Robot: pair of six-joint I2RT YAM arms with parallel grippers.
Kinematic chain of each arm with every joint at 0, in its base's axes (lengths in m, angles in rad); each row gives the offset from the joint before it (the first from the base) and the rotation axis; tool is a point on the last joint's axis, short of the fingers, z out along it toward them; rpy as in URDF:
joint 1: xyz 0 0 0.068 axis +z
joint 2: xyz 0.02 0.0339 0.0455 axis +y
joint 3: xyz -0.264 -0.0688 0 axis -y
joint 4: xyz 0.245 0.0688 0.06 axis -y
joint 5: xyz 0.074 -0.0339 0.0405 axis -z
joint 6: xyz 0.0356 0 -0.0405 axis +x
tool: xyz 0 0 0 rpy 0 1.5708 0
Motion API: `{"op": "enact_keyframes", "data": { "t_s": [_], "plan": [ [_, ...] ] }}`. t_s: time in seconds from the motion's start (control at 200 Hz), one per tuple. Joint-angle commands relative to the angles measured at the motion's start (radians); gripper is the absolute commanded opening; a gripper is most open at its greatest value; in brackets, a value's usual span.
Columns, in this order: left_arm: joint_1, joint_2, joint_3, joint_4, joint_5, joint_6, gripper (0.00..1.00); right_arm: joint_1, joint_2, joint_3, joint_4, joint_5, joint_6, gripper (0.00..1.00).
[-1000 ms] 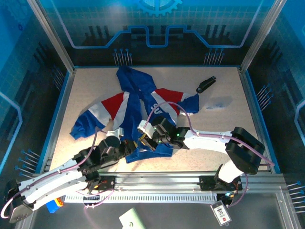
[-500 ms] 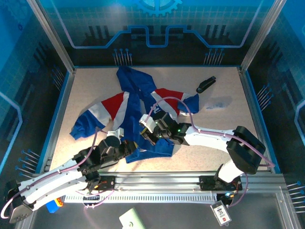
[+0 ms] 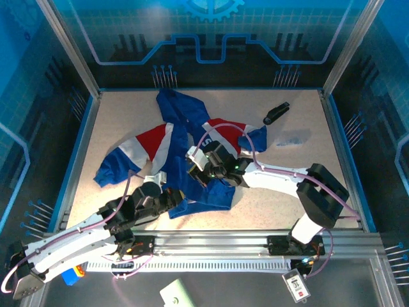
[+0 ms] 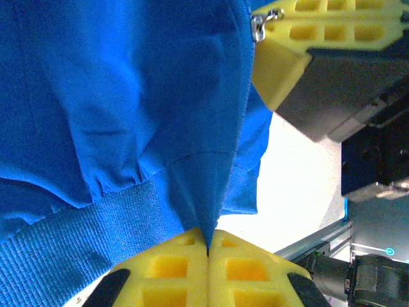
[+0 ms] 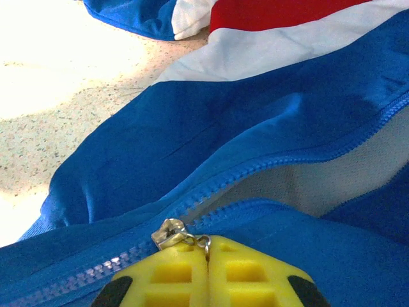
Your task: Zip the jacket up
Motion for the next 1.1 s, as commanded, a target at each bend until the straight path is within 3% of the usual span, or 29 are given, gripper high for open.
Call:
{"op": "enact_keyframes", "data": {
  "t_s": [0.0,1.096],
  "plan": [
    [-0.002,-0.001,0.022,-0.070,0.054,0.031,0.00,-0.037,0.031,0.063,0.019,0.028,-0.011,0.00],
    [0.023,0.020,0.076,-0.121,0.108,0.053,0.00,-0.193,0.317,0.372,0.018,-0.045,-0.032,0.00]
  ]
}}
